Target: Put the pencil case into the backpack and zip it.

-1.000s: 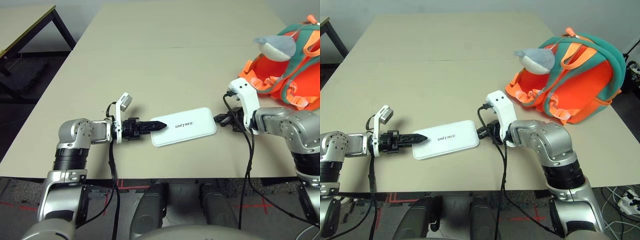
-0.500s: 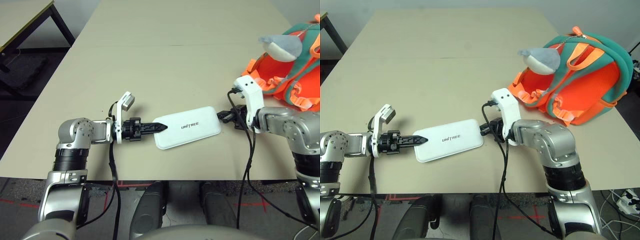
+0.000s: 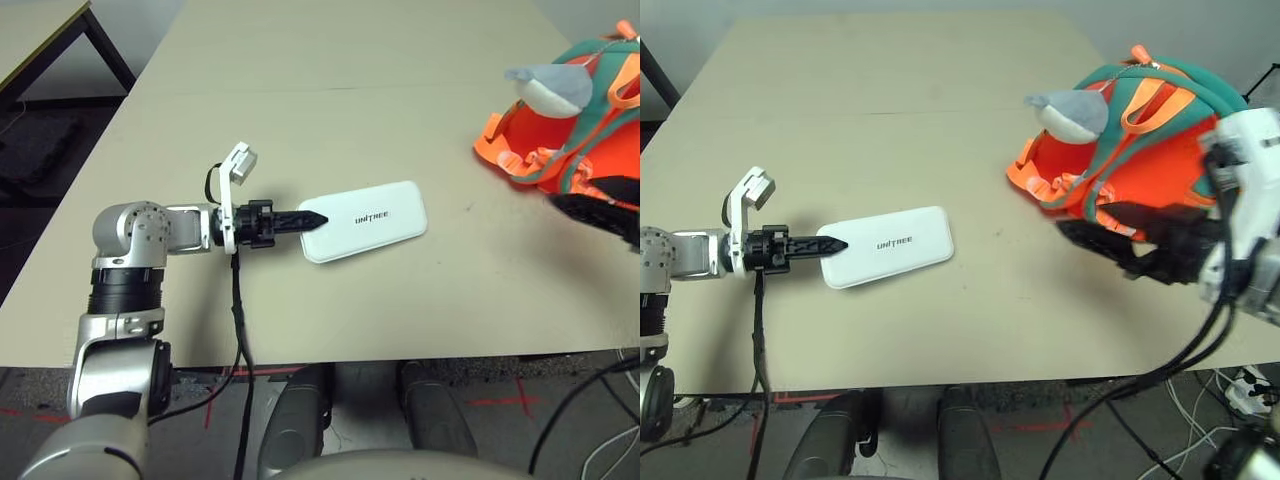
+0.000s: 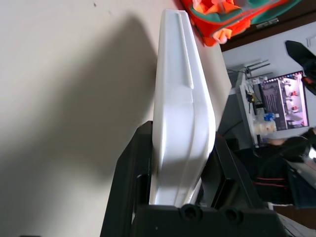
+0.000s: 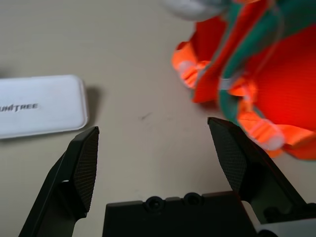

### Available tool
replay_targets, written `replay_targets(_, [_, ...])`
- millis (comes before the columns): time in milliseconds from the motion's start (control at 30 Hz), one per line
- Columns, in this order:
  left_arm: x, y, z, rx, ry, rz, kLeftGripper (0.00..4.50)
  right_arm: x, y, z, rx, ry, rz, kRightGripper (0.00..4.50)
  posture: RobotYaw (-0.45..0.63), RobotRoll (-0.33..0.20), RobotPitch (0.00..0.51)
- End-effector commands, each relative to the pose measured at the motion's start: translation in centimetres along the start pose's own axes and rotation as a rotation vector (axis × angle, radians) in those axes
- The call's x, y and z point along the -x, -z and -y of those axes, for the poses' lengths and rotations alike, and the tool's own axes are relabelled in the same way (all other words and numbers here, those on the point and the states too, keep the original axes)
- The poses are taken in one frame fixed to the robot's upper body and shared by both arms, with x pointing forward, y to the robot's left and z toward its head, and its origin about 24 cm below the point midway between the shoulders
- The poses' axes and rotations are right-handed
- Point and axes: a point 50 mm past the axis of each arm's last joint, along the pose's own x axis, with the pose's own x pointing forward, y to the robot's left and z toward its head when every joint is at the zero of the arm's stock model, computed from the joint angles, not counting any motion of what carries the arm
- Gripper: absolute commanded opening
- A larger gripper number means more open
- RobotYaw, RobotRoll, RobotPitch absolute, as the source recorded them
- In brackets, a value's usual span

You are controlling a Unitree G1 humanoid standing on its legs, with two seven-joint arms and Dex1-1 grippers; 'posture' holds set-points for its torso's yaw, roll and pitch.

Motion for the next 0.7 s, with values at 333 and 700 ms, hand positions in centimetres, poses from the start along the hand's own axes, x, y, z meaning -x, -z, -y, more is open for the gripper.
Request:
replay_targets(333, [-0.4,-0.5,1.1,-0.036,0.005,0.094,1.42,-4.2,-0.6,1.5,-0.078,0.176,0.059,4.50,0.01,0.000,0.289])
replay_targets(700, [0.3,0.3,1.5,0.004,-0.013,0.148,1.42,-7.4,-1.3,2.4,-0.017,0.254,0.146,4.50,0.06,0.000,0.302])
